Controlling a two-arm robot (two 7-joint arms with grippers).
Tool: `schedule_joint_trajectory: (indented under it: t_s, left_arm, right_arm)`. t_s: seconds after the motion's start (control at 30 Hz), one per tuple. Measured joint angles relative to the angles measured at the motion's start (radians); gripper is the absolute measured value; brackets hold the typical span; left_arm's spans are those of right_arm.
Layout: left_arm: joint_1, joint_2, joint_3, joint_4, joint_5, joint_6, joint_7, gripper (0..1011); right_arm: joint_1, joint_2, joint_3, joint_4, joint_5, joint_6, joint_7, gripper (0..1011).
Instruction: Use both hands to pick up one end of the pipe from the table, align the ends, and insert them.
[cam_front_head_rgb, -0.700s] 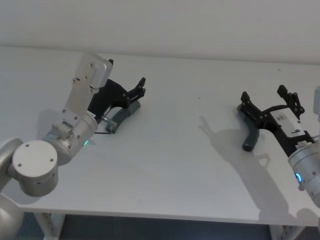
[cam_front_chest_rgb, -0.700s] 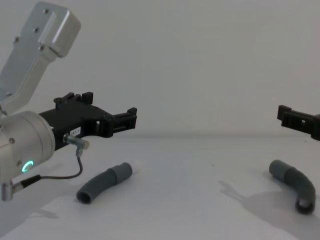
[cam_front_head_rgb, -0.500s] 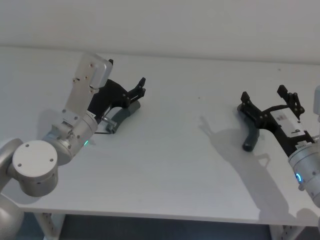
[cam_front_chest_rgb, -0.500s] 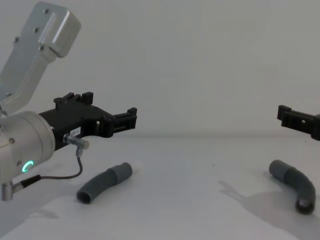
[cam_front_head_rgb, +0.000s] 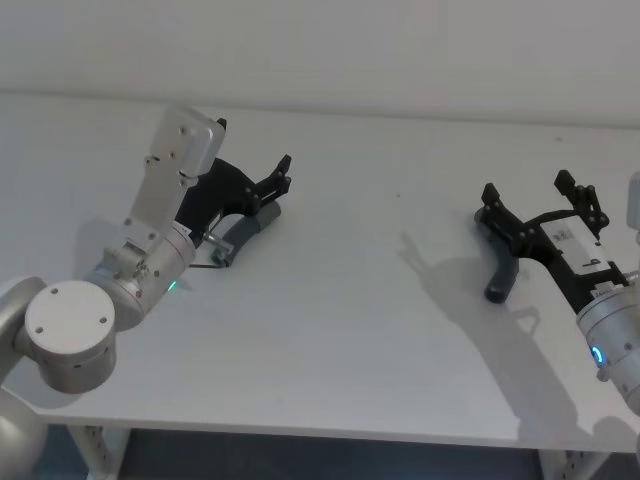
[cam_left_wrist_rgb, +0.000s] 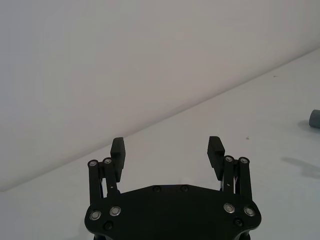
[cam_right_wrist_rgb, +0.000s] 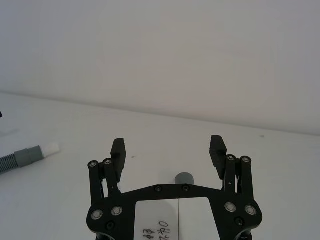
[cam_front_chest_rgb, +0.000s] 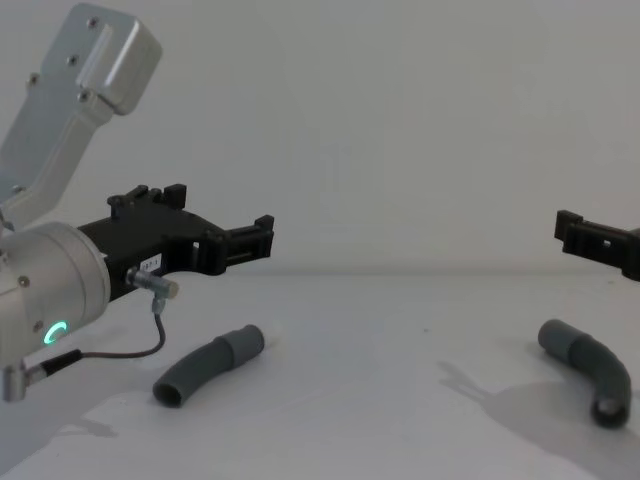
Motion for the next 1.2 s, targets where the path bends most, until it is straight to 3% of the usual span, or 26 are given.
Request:
schedule_joint_trajectory:
  t_s: [0.8, 0.97, 1.2]
  left_arm:
    - [-0.001, 0.002, -0.002, -0.003, -0.002, 0.009, -0.008, 1000]
    - [-0.008, 0.014, -0.004, -0.014, -0.014, 0.047, -0.033, 1000]
    - [-0.021, 0.046, -0.011, -0.047, -0.040, 0.144, -0.082, 1000]
  right_arm:
    - [0.000, 0.000, 0.000, 0.000, 0.000, 0.000, 0.000, 1001]
    - [0.000, 0.000, 0.000, 0.000, 0.000, 0.000, 0.000, 1001]
    - [0.000, 0.000, 0.000, 0.000, 0.000, 0.000, 0.000, 1001]
